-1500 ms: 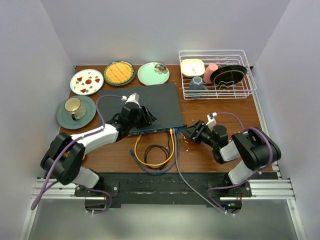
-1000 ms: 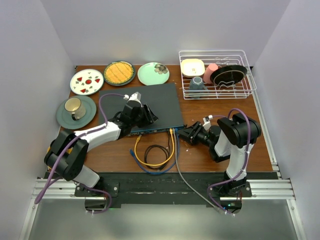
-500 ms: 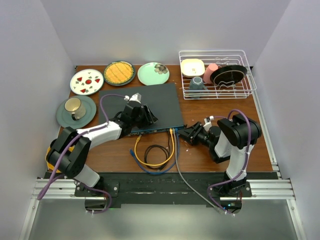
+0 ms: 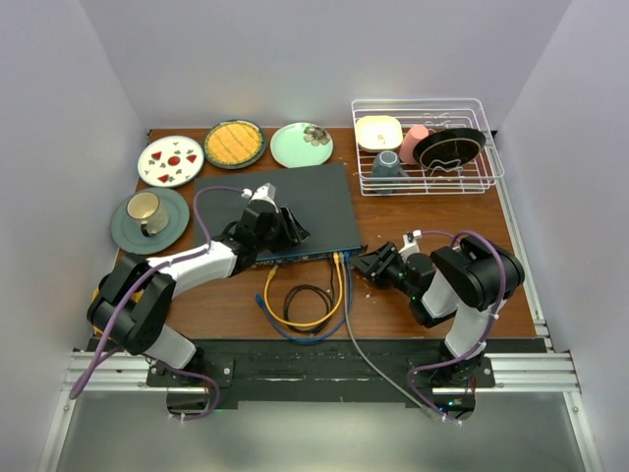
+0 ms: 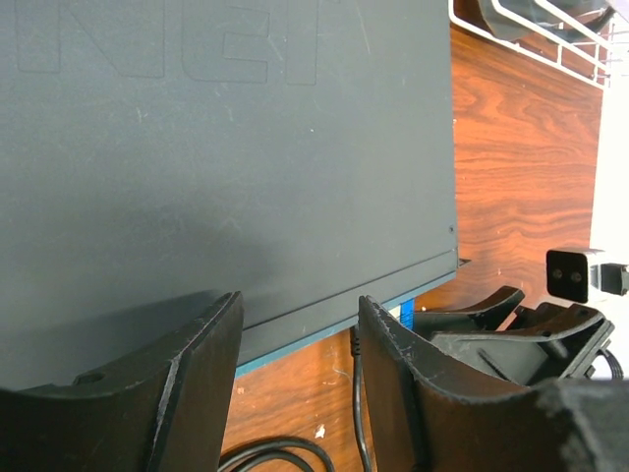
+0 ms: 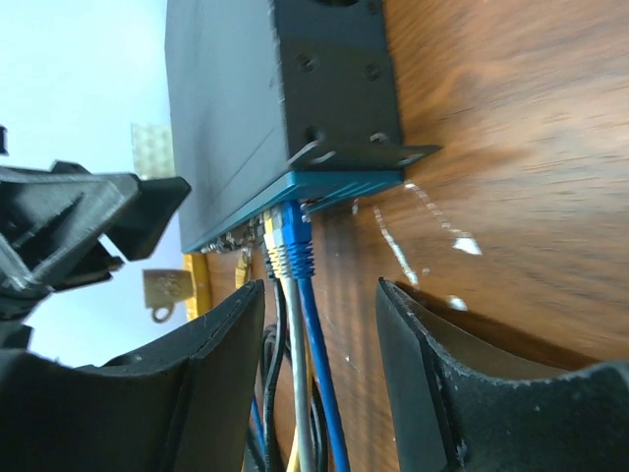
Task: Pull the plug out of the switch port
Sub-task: Pull the connector from the switch port.
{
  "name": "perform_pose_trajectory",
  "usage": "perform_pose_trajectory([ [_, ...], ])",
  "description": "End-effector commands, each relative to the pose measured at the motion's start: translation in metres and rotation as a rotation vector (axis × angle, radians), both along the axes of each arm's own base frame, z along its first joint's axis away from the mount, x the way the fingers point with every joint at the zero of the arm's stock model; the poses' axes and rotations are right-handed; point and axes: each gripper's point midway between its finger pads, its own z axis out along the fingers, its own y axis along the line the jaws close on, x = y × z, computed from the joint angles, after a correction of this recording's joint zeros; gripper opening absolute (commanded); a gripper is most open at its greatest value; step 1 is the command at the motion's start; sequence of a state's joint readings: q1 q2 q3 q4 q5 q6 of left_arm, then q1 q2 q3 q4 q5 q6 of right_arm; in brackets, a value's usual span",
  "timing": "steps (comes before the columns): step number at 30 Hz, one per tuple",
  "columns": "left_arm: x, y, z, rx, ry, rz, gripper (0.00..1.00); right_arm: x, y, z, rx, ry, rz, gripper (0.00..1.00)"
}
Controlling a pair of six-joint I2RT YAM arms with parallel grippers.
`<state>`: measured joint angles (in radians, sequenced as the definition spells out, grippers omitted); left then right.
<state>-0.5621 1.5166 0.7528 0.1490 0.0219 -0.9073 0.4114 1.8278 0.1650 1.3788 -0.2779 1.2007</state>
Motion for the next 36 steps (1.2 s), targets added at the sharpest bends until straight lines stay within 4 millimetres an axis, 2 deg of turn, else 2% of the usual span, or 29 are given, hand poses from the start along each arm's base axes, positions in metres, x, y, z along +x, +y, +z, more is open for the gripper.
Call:
perform_pose_trajectory([
  [1,0.007,0.001,0.025,-0.066,-0.072,0.033,0.56,0.028,0.007,0.055,0.023,-0.271,-0.053,0.52],
  [8,0.003,0.002,0.023,-0.081,-0.067,0.038,0.56,0.04,0.009,0.063,0.097,-0.3,-0.092,0.47],
  [9,0.002,0.002,0.023,-0.083,-0.066,0.037,0.56,0.04,0.009,0.058,0.104,-0.28,-0.099,0.46],
  [13,0.002,0.001,0.022,-0.085,-0.069,0.037,0.56,0.041,0.011,0.057,0.122,-0.281,-0.099,0.44],
  [21,0.003,0.001,0.02,-0.084,-0.065,0.035,0.56,0.041,0.012,0.077,0.133,-0.343,-0.086,0.51],
  [30,0.002,0.0,0.018,-0.087,-0.059,0.035,0.56,0.044,0.011,0.068,0.132,-0.313,-0.103,0.48],
  [36,0.001,0.001,0.016,-0.085,-0.052,0.036,0.56,0.05,0.013,0.072,0.146,-0.32,-0.112,0.43],
])
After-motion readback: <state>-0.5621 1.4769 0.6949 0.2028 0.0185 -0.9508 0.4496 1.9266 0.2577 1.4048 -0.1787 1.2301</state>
